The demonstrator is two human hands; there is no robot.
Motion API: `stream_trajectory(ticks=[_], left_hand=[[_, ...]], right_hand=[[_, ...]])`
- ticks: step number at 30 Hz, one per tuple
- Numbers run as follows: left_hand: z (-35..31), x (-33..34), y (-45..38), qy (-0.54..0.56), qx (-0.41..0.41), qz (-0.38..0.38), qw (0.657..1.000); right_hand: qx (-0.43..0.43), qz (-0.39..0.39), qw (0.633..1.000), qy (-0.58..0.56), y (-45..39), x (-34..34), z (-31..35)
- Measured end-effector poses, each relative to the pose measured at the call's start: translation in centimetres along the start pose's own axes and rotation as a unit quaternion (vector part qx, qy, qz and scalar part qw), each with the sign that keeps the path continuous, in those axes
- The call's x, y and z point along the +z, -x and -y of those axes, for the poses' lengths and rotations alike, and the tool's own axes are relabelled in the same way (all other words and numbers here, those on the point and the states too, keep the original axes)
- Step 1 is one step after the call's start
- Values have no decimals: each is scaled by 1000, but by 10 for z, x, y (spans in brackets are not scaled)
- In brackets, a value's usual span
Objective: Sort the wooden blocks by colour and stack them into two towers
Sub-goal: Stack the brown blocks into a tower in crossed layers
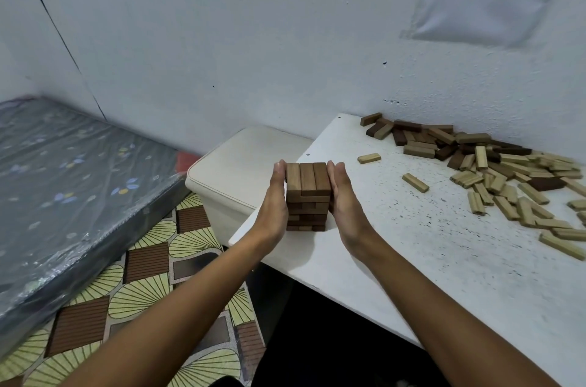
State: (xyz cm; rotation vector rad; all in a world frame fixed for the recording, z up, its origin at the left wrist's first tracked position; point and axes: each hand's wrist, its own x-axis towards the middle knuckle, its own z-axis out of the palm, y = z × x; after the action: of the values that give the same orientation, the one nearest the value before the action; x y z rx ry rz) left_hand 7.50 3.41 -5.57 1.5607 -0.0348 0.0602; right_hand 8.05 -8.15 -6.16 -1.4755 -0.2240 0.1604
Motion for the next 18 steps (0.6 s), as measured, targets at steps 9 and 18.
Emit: stream_trajectory(ticks=[9,18], left_hand=[[-3,3,2,-7,-7,15,1000],[-8,5,8,2,-24,16,1000]], right_hand=[[-3,-16,999,34,-3,6,-6],[3,-34,999,33,-6,10,-10]])
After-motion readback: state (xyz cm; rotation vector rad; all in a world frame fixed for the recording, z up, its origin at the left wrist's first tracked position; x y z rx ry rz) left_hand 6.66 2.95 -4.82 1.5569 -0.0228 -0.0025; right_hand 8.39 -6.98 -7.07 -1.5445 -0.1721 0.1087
